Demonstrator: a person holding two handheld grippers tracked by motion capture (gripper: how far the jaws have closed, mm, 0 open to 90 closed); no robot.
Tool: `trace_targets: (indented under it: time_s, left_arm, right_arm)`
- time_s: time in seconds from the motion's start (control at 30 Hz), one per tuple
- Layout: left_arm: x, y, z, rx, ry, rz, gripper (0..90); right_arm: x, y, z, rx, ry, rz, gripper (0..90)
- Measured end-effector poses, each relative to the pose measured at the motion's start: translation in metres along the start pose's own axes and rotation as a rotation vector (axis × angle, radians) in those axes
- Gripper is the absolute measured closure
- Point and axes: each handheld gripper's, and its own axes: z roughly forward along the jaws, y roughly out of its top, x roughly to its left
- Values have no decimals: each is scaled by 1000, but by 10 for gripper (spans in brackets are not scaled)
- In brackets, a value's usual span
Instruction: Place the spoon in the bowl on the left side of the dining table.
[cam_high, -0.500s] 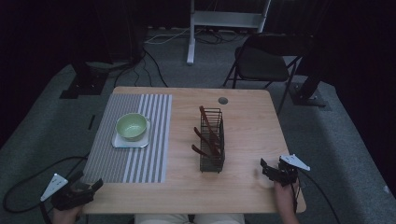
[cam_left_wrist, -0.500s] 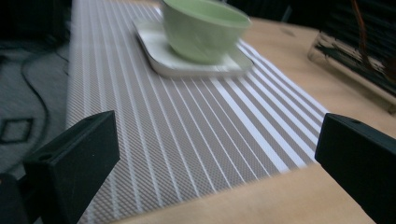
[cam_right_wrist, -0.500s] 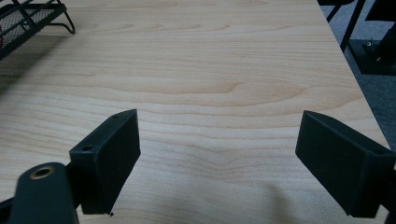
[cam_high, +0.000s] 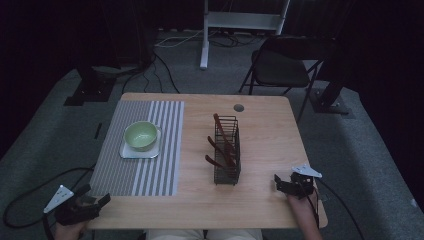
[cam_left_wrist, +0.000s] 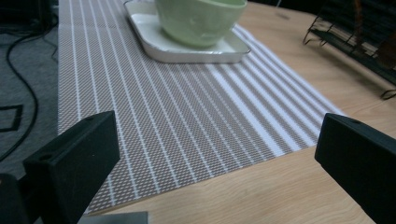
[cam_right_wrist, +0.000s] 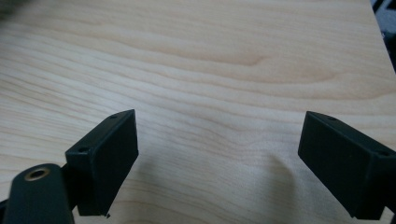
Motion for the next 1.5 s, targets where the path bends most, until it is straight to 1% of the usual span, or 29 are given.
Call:
trace_targets:
  time_s: [0.03,0.07,0.1,0.13,0.17,0.2,0.23,0.27,0.33,0.37,0.43,0.47,0.5,0.63,0.77,0.83,0.9,0.97,1.0,1.03,1.07,1.13,1.17,1.23,1.3,1.33,1.4,1.43,1.5]
  left_arm:
    - [0,0,0,4,2,-1,0]
    - [0,1,0,6,4,1,0]
    - [0,1,1,10,1,2,0]
    - [0,2,1,12,8,5,0]
    - [0,3,1,15,1,3,0]
    - [0,3,1,20,-6,-2,0]
    - [1,3,1,23,-2,-2,0]
    - [1,4,2,30,-10,-6,0]
    - [2,4,2,39,-6,-5,0]
    - [2,5,3,42,-12,-3,0]
    - [0,7,3,43,-14,0,0]
    - [-1,9,3,41,-23,0,0]
    - [-3,10,3,38,-17,10,0]
    - [-5,17,5,26,-40,-1,0]
    - [-8,21,9,33,-49,15,0]
    - [-8,22,10,34,-55,14,0]
    - [-12,26,13,37,-69,26,0]
    - [-14,30,16,38,-71,37,0]
    - [-16,33,17,35,-79,36,0]
    - [-17,35,18,32,-76,45,0]
    - [-18,37,20,29,-87,44,0]
    - [-21,42,23,24,-95,51,0]
    - [-21,42,23,24,-95,51,0]
    - [-25,50,27,19,-109,64,0]
    - [-28,54,31,16,-111,71,0]
    - [-29,56,32,15,-122,74,0]
    - [-31,60,35,8,-129,78,0]
    - [-32,63,36,4,-142,78,0]
    - [-35,68,39,0,-146,87,0]
  right_arm:
    - [0,1,2,28,7,-2,116]
    - [0,1,4,49,-2,7,114]
    - [-1,1,4,52,-5,17,114]
    - [-3,1,5,58,10,32,113]
    - [-4,1,5,60,8,42,113]
    - [-3,1,5,60,8,40,112]
    - [-3,2,5,60,10,39,109]
    - [-3,2,5,61,11,39,109]
    - [-3,2,5,61,13,36,108]
    - [-3,2,5,61,13,36,108]
    - [-3,2,5,61,13,36,108]
    - [-3,2,5,61,14,36,108]
    - [-3,2,5,61,14,35,108]
    - [-3,2,6,62,12,38,108]
    - [-3,3,6,61,10,38,108]
    - [-3,3,6,61,10,37,108]
    - [-3,3,6,61,10,37,108]
    - [-3,3,6,61,10,36,108]
    - [-3,3,6,61,10,35,108]
    - [-3,3,6,61,11,37,108]
    - [-3,3,7,61,11,36,108]
    - [-3,3,7,61,11,36,108]
    - [-3,3,7,61,11,36,108]
    - [-3,3,7,61,12,36,108]
    - [-3,3,7,61,12,36,108]
    - [-3,3,7,61,12,36,108]
    - [-3,3,7,61,12,36,108]
    - [-3,3,7,61,12,36,108]
    - [-3,3,7,61,12,36,108]
